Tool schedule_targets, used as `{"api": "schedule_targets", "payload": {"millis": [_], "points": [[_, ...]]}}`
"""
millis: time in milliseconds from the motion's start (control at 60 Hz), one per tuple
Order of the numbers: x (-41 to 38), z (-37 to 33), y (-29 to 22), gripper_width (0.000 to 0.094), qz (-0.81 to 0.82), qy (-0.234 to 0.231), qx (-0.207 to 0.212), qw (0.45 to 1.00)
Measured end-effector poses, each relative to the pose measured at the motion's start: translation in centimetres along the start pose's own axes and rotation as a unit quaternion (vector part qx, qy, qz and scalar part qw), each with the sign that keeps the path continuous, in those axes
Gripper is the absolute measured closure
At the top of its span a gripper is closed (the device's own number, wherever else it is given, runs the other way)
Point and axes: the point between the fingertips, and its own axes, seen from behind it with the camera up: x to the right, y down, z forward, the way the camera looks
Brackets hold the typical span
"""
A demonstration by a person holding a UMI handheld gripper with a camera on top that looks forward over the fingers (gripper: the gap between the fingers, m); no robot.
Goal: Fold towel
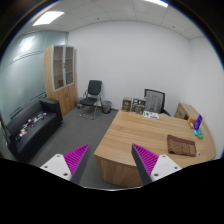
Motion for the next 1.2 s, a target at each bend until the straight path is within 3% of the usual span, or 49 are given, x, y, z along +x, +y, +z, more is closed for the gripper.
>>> {"api": "schedule_targets", "payload": {"millis": [300, 533, 733, 917, 1033, 1167, 1200], "points": [[6.0, 4.3, 6.6, 0.0076, 0.022, 0.022, -0.057, 0.998], [20.7, 11.0, 13.1, 0.0075, 0.044, 0.088, -0.103, 0.990], [34.9, 21.1, 12.9, 0.0078, 0.069, 0.135, -0.067, 0.986], [44.2, 30.6, 14.6, 0.0096, 0.080, 0.151, -0.084, 0.982], [47.6, 35.2, 16.6, 0.0186, 0.084, 0.157, -0.108, 0.978], [48.5, 38.5, 18.7, 0.0358, 0.079, 0.149, -0.137, 0.976], [48.6, 38.7, 18.2, 0.0412, 0.073, 0.152, -0.128, 0.977]]}}
